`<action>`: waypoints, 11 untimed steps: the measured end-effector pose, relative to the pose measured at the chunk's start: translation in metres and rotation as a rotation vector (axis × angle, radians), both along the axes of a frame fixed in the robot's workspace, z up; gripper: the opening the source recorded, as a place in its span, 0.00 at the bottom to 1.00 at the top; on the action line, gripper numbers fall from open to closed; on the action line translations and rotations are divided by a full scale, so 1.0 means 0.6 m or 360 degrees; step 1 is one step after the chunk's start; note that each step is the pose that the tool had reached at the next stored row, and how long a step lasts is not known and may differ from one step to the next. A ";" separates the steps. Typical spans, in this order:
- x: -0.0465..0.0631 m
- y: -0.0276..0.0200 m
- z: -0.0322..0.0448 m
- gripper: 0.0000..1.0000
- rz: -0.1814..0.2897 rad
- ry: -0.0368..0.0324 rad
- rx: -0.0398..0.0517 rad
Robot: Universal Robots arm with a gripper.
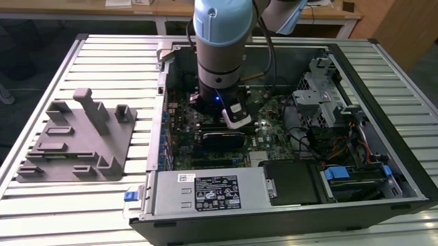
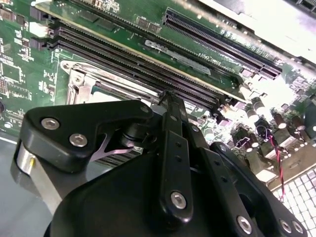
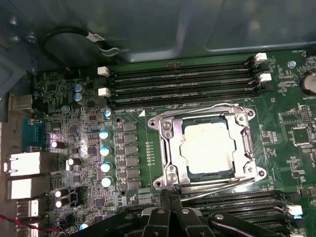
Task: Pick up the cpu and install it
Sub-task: 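Install the second cpu locking lever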
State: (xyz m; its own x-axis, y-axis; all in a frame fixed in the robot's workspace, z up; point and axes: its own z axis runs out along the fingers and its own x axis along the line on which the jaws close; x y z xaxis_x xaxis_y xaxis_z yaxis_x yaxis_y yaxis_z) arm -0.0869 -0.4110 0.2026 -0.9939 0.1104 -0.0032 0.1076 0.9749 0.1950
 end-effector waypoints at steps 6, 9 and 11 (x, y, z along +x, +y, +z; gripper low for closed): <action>-0.001 -0.0079 -0.003 0.11 0.0000 0.0000 0.0026; -0.003 -0.0081 -0.006 0.11 0.0000 0.0000 0.0050; -0.004 -0.0081 -0.009 0.11 0.0000 0.0000 0.0067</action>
State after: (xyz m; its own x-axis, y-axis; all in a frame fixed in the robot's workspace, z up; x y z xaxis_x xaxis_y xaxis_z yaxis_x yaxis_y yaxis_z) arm -0.0894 -0.4158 0.1973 -0.9939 0.1105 0.0014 0.1077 0.9658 0.2357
